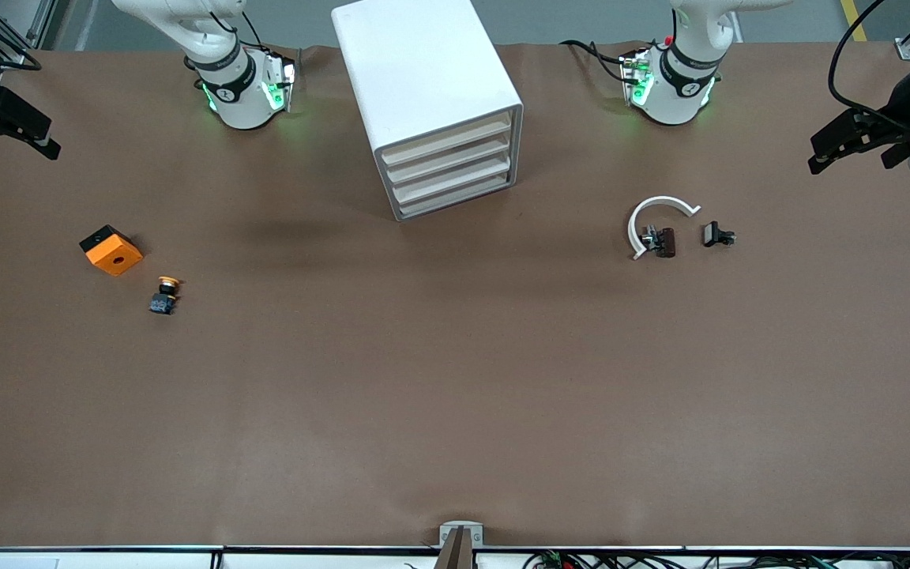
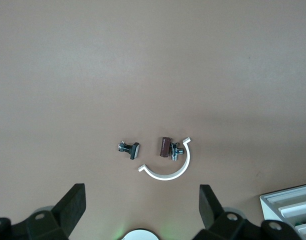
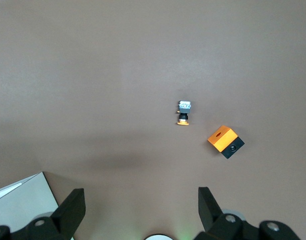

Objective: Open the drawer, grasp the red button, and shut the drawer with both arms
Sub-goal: 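Move the left gripper from rest to the white cabinet's drawer front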

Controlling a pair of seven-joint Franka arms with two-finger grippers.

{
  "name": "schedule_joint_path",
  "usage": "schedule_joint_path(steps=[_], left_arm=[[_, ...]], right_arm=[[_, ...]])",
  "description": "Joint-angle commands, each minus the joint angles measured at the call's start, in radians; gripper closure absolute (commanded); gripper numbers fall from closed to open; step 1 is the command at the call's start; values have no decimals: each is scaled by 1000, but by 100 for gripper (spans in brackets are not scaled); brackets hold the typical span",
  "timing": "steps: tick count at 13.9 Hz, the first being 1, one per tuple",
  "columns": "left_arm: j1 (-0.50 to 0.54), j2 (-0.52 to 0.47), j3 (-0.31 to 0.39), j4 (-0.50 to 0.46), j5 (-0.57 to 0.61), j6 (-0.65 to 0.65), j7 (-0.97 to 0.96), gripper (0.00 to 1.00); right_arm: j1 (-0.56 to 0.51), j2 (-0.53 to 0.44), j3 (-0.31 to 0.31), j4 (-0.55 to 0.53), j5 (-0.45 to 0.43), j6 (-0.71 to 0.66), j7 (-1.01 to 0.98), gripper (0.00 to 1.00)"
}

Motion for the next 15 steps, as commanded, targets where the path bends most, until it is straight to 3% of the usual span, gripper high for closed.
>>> schedule_joint_path(steps=[1, 4, 8, 15], left_arm=[[-6, 9, -4, 24, 7, -21, -9, 0], [-9, 38, -4, 30, 4, -20, -14, 0], [-45, 183, -32, 96, 2, -8, -14, 0], [-191, 410, -75, 69, -24, 167, -180, 0]], right_arm=[[9, -11, -4, 3, 9, -9, 12, 0], [9, -11, -4, 5, 9, -10, 12, 0], [9, -5, -4, 23, 8, -14, 6, 0], [7, 53, -6, 51, 0, -21, 11, 0]])
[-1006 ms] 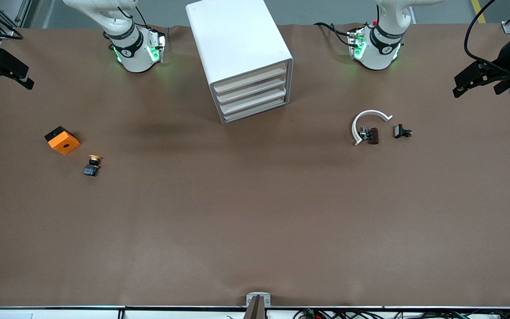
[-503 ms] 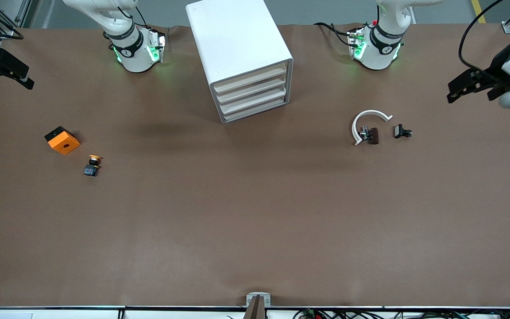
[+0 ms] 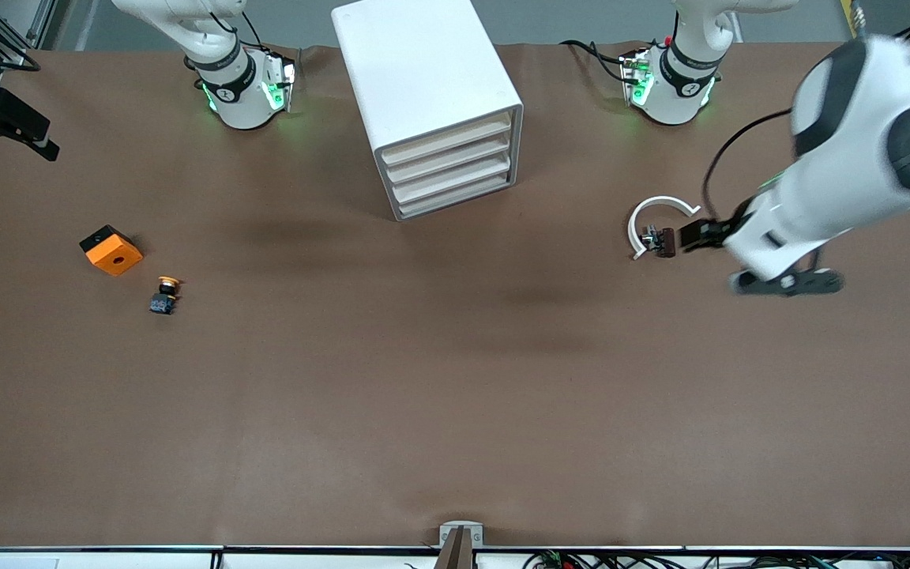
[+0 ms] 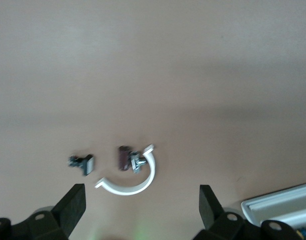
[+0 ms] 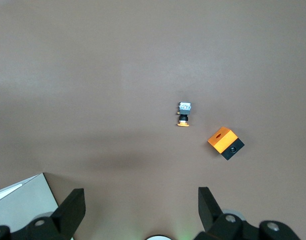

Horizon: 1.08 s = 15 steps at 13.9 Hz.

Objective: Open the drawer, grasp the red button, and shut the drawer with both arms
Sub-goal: 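Move the left gripper from rest to the white cabinet's drawer front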

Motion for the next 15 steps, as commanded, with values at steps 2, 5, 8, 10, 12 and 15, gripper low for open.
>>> schedule_joint_path(steps=[2, 5, 8, 10, 12, 15], left_arm=[[-72, 90, -2, -11, -5, 120, -87, 0], [-112, 145, -4, -47, -11, 243, -119, 0], [-202, 208, -4, -42, -29, 263, -352, 0], [-268, 285, -4, -39, -41, 263, -514, 0], [-316, 346, -4, -33, -116, 263, -634, 0], [-352, 404, -4, -34, -167, 261, -902, 0]], right_arm=[[13, 71, -2, 35, -9, -21, 14, 0], [4, 202, -4, 83, -9, -18, 5, 0], [4, 208, -4, 86, -9, -14, 5, 0], [4, 226, -4, 88, -11, -17, 3, 0], [0, 245, -4, 88, -9, -18, 6, 0], [-6, 265, -5, 83, -12, -18, 6, 0]])
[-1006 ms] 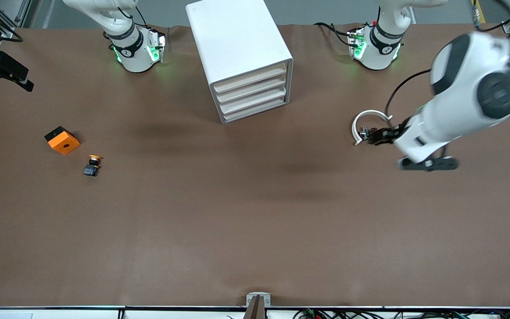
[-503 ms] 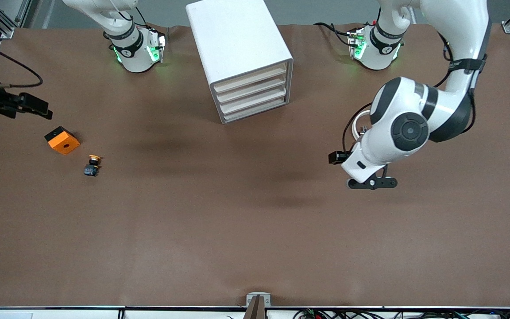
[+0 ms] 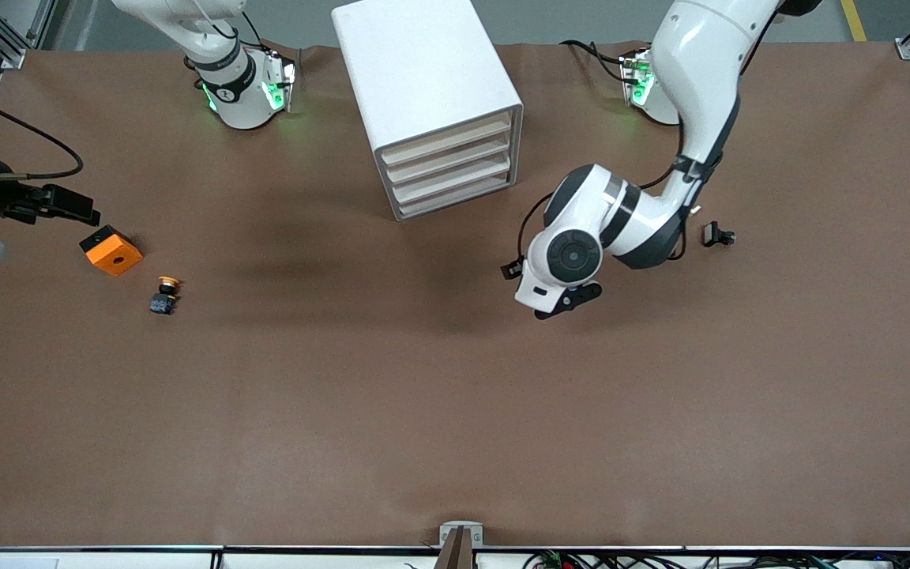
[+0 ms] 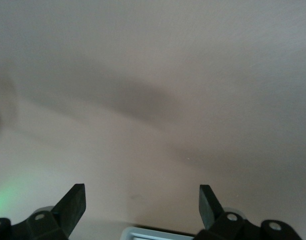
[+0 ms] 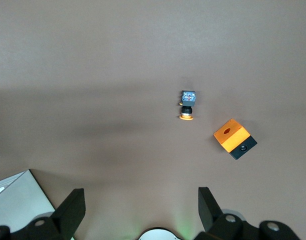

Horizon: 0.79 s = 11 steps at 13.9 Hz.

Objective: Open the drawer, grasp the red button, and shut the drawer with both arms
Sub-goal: 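Move the left gripper from rest to the white cabinet's drawer front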

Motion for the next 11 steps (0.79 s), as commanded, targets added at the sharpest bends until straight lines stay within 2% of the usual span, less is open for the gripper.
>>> schedule_joint_path(steps=[1, 5, 7, 9, 11], left_arm=[[-45, 40, 7, 18, -34, -8, -270, 0], [-50, 46, 9, 18, -60, -26, -803, 0], [-57, 49, 11, 18, -56, -119, -1073, 0], [-39, 50, 14, 18, -47, -210, -1100, 0], [-15, 53, 12, 19, -62, -227, -1062, 0]], right_arm=[[-16, 26, -2, 24, -9, -11, 6, 0], [-9, 33, -2, 22, -7, -17, 20, 0], [-6, 32, -1, 19, -6, -19, 28, 0], [-7, 32, -1, 18, 2, -26, 37, 0], [-1, 30, 1, 15, 3, -28, 39, 0]])
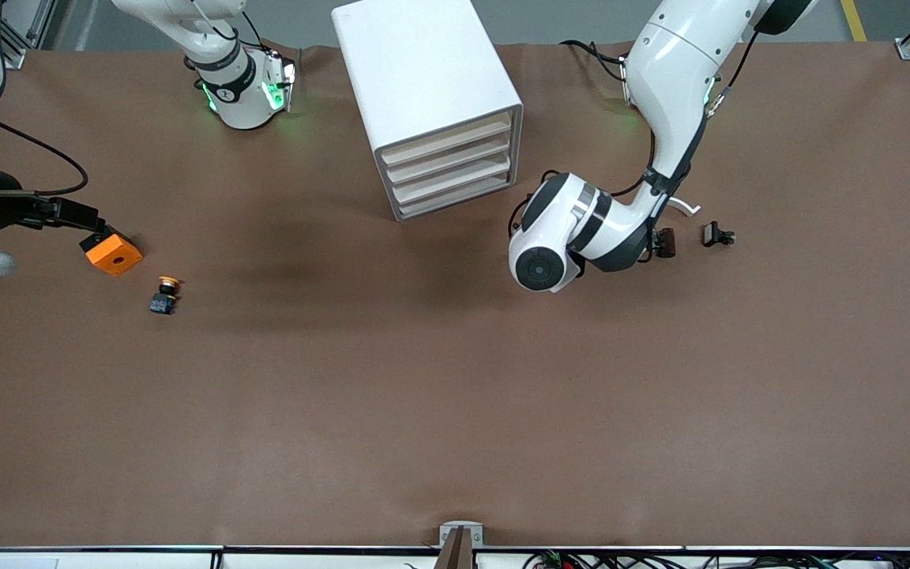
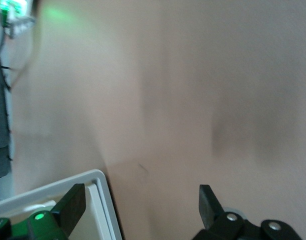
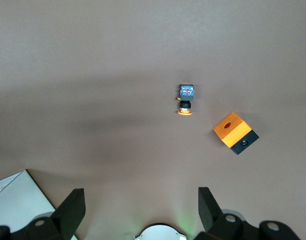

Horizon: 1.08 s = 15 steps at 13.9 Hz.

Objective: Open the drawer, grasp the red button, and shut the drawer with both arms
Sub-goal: 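Grasp the drawer handle with the left gripper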

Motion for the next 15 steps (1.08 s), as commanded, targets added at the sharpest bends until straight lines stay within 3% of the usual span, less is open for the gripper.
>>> schedule_joint_path(steps=[1, 4, 11, 15], left_arm=[[26, 4, 4, 19, -31, -31, 15, 0], [23, 18, 2, 48, -51, -31, 12, 0], [12, 27, -1, 84, -313, -31, 21, 0], [12, 45, 1, 77, -451, -31, 185, 0]], right_arm=[[8, 6, 5, 13, 3, -17, 21, 0], [8, 3, 8, 4, 3, -19, 50, 0], [4, 5, 8, 4, 3, -17, 41, 0], [1, 5, 8, 4, 3, -17, 37, 0]])
